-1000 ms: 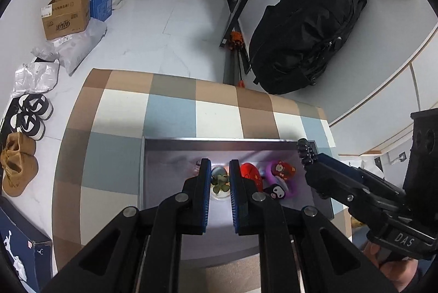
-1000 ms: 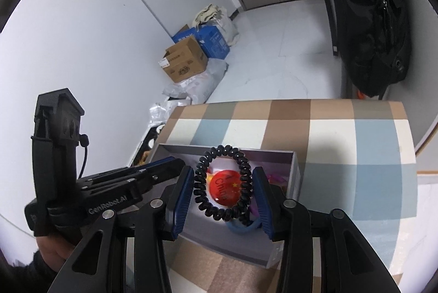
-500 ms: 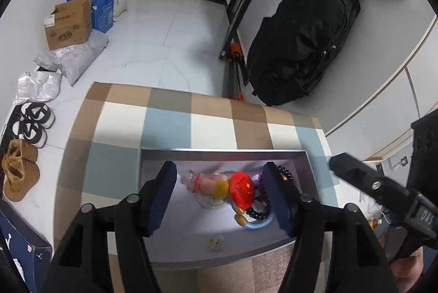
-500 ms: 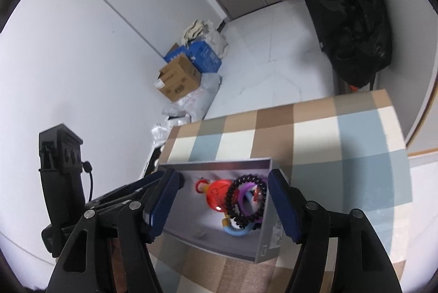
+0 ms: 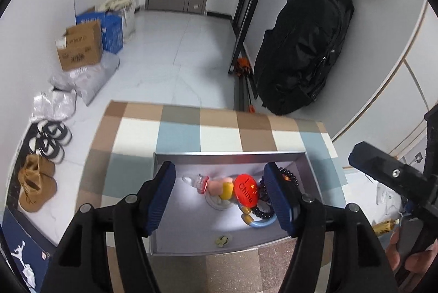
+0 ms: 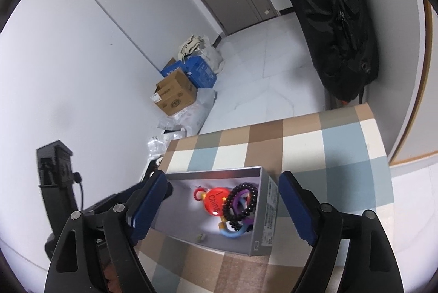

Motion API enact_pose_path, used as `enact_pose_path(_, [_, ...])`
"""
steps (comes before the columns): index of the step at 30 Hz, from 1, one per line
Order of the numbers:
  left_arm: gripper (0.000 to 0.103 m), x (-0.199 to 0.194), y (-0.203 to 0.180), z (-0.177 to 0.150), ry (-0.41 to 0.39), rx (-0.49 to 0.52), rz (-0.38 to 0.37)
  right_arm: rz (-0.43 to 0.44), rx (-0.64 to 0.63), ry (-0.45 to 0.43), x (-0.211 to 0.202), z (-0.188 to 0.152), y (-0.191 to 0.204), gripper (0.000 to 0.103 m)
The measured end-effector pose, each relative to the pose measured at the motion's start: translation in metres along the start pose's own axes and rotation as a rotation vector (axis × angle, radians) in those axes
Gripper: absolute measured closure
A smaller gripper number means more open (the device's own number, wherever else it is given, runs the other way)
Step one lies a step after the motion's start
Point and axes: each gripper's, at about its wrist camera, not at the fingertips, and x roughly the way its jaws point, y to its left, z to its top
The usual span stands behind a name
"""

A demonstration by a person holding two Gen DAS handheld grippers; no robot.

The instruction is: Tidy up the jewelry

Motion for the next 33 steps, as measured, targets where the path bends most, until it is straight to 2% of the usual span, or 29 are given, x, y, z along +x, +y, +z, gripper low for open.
enact_pose_path(2, [0.027,-0.007,-0.001,0.0,-0.03,0.011,0.002,0.0,-0.011,-0.009,-0.002,-0.001,0.002,0.017])
enact_pose_path(9, [0.026,-0.034,-0.006,-0.006,-0.156,0.043,0.002,-0.021,-0.085,-0.068,-0.021,-0.008,0.012,0.012])
enact_pose_path(11, [0.018,-0.044,-0.007,-0.01,-0.2,0.059,0.024,-0.013,-0.094,-0.098,-0.03,-0.009,0.014,0.008])
enact_pose_path(15, [0.016,-0.061,-0.007,-0.019,-0.27,0.073,0.057,-0.003,-0.131,-0.195,-0.055,-0.015,0.02,0.0])
enact_pose_path(20, [0.009,-0.079,-0.003,-0.027,-0.333,0.043,0.07,0.009,-0.188,-0.264,-0.076,-0.028,0.031,0.0])
enact_pose_path(25, [0.009,-0.086,-0.002,-0.045,-0.376,0.057,0.119,-0.002,-0.25,-0.303,-0.092,-0.045,0.041,0.0])
enact_pose_path(29, [0.009,-0.082,0.006,-0.06,-0.355,0.027,0.128,-0.01,-0.236,-0.314,-0.096,-0.061,0.037,0.0])
enact_pose_path(33, [0.009,-0.086,0.006,-0.067,-0.384,0.024,0.149,-0.008,-0.219,-0.308,-0.093,-0.08,0.028,0.0])
